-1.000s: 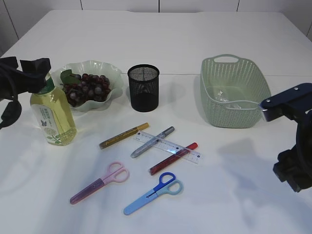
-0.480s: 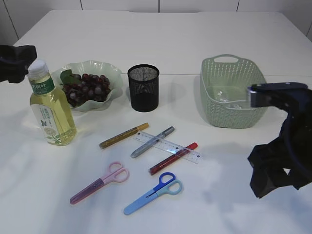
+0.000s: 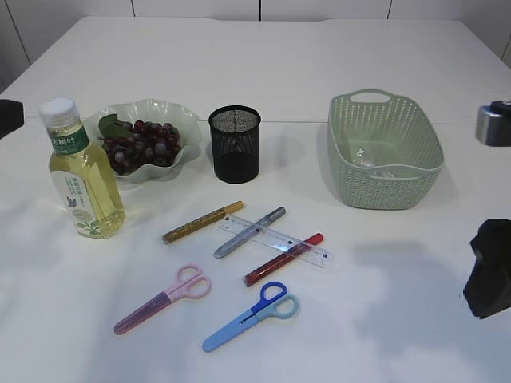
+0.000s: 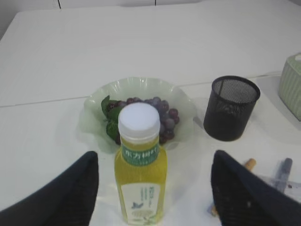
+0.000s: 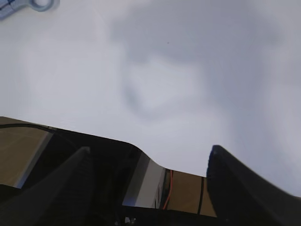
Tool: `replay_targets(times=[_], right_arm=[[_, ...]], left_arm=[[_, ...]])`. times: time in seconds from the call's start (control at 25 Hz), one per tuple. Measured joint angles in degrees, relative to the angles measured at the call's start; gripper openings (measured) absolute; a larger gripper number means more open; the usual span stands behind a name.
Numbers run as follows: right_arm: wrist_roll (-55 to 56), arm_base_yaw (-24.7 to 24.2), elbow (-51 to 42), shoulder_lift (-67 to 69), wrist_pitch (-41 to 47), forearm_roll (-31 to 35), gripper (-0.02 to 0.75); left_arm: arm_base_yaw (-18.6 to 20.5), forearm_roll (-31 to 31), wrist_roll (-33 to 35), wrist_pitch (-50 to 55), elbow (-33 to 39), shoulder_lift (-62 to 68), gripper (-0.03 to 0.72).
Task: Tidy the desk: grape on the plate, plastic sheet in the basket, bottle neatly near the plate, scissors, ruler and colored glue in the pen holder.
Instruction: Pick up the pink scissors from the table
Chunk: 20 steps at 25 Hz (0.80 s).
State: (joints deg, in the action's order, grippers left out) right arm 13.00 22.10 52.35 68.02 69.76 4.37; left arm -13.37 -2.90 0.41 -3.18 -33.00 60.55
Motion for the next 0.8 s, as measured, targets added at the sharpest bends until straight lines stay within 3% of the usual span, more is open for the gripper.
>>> replay_targets(times=[0.32, 0.8], right_arm=[[2.0, 0.0, 0.0, -7.09, 0.42, -0.09, 0.583], [4.82, 0.0, -6.76, -12.75, 1.0, 0.32, 0.583]], left_arm=[[-1.04, -0.2, 0.0, 23.16, -5.11, -6.66, 0.539], [-12.14, -1.94, 0.0, 47.18, -14.97, -5.18, 0.498]])
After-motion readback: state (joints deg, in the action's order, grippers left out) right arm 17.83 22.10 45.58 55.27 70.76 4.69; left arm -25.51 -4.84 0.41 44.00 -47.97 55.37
